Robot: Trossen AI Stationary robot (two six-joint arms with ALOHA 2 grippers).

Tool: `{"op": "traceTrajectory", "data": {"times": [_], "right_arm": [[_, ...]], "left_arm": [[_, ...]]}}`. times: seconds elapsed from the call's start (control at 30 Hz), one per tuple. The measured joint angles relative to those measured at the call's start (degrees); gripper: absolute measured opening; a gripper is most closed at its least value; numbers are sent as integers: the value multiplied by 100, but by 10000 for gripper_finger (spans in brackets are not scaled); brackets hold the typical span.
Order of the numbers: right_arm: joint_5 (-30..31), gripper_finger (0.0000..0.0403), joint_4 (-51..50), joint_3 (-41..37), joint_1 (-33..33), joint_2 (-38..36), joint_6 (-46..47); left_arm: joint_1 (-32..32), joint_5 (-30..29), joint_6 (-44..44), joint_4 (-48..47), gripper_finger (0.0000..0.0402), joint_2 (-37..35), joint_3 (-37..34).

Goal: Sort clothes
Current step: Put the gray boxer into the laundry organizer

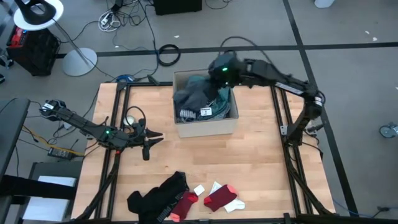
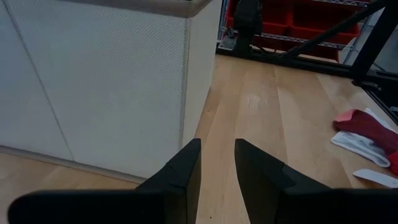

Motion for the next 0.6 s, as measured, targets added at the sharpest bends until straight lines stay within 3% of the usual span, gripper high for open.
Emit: {"op": "traceTrajectory", "data": {"times": [0.1,0.2,0.43,0.6], "right_arm": [[228,1,-946,0,-155,437,354],[103,6,-1215,-2,-255,919,355],[-1255,32,-346,-1,-263,2061,-88],[-1618,85,-49,33,-292,2796,-119]], "left_arm": [[0,2,0,-1,103,0,0],[0,2,0,2,103,0,0],[0,2,0,4,103,0,0],[0,2,0,-7,103,0,0]]}}
